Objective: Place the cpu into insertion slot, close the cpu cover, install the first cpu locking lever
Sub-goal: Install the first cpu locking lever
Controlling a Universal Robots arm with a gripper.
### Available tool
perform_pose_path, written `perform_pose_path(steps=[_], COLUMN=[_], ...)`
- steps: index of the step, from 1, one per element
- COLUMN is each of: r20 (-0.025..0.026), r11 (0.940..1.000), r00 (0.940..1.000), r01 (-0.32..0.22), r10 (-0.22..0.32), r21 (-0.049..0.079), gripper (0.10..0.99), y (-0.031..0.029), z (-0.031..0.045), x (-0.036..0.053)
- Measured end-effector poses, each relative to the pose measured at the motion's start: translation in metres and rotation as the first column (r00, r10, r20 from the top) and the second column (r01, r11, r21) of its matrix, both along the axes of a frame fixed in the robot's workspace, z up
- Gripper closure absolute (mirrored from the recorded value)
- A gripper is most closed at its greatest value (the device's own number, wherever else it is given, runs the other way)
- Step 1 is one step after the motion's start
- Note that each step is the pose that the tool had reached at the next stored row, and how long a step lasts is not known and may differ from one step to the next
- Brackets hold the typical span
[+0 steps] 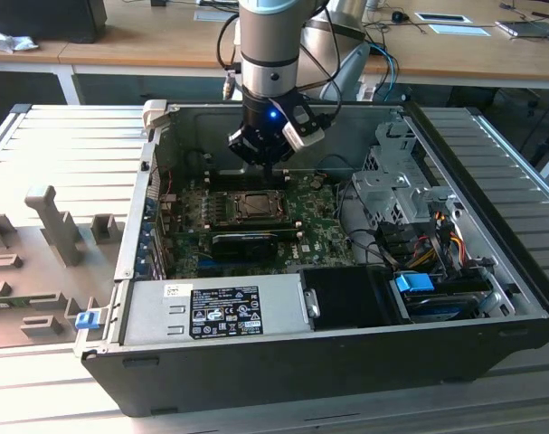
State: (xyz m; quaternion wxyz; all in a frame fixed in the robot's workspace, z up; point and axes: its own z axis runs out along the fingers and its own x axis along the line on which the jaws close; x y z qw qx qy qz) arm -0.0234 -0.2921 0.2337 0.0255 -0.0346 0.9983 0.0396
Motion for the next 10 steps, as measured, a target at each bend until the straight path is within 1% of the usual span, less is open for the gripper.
perform_pose_path(steps=[3, 4, 5, 7, 10], r20=[0.0000, 0.0000, 0.0000, 0.0000, 0.0000], r11=[1.0000, 1.0000, 1.0000, 1.0000, 1.0000], r00=[1.0000, 1.0000, 1.0000, 1.0000, 1.0000], r01=[0.000, 0.000, 0.000, 0.000, 0.000], r10=[0.000, 0.000, 0.000, 0.000, 0.000], r21=[0.000, 0.000, 0.000, 0.000, 0.000], gripper=[0.980, 0.980, 0.980, 0.980, 0.980], y=[-0.0040, -0.0067, -0.0117, -0.0169, -0.0273], z=[0.0000, 0.0000, 0.0000, 0.0000, 0.0000], x=[-0.0001, -0.0001, -0.0001, 0.0000, -0.0001])
